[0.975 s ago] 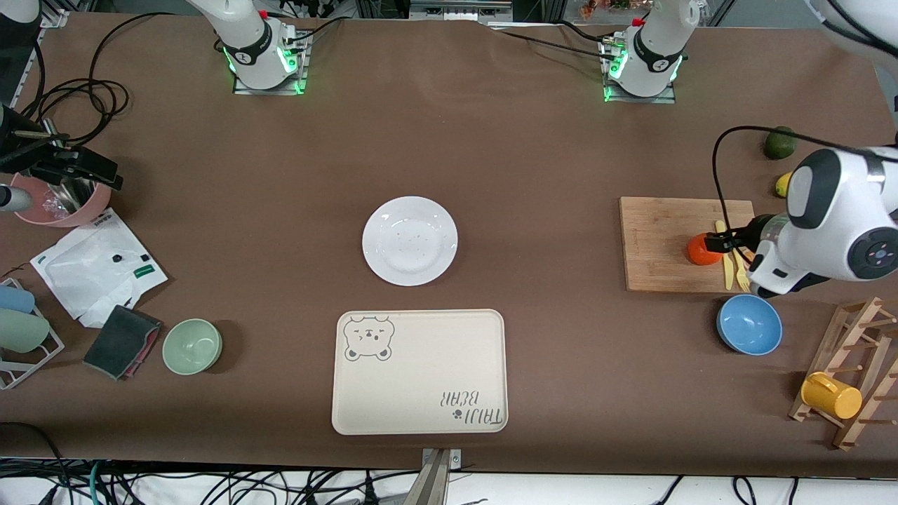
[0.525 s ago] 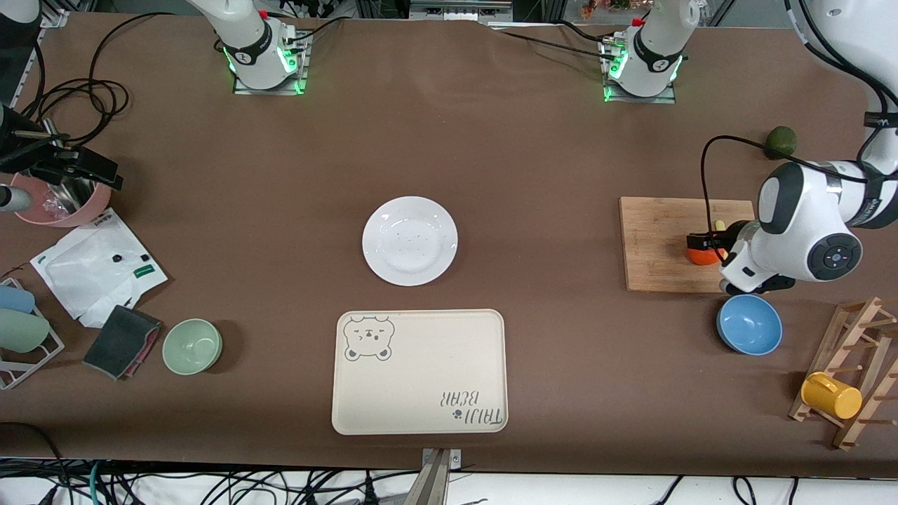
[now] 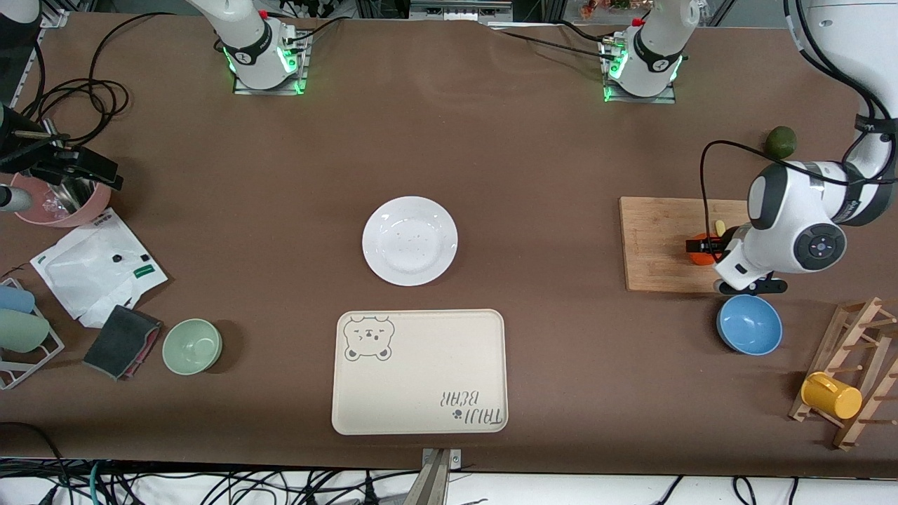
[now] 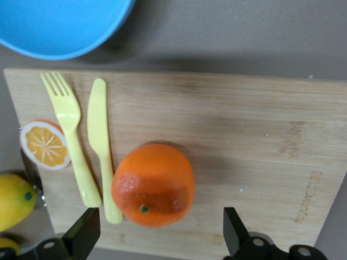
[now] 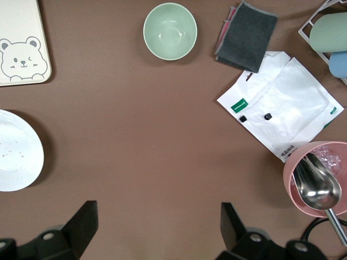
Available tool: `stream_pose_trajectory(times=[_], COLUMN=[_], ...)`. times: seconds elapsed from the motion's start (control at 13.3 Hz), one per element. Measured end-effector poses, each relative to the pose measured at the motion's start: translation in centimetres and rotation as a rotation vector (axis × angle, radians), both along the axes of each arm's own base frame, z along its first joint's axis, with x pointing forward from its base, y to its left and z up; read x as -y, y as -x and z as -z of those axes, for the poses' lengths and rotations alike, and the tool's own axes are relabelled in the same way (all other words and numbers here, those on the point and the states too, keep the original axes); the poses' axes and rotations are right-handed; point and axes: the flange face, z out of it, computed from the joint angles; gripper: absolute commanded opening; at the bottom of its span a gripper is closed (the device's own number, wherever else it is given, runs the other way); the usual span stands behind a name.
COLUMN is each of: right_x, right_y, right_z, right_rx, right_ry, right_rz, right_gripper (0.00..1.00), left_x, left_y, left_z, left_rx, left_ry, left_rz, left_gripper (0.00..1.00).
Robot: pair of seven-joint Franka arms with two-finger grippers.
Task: Place orange and plate with both arms
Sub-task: 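Lower the left gripper and close it around the orange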
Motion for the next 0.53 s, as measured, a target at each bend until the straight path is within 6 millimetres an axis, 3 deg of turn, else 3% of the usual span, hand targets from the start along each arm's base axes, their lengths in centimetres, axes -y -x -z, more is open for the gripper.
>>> stream_pose_trajectory(times=[0.22, 0.53], right_x=[0.0, 0.0], right_y=[0.0, 0.0], right_z=[0.0, 0.0], right_rx=[0.000, 0.000], right_ry=[0.000, 0.000], right_rz=[0.000, 0.000], right_gripper=[1.00, 1.00], left_x=[0.3, -0.1], left_y=[0.8, 0.9], left_z=[1.5, 1.7], left_rx=[0.023, 0.037], left_ry=[0.009, -0.018], left_rz=[0.012, 0.046], left_gripper=[1.00, 1.00])
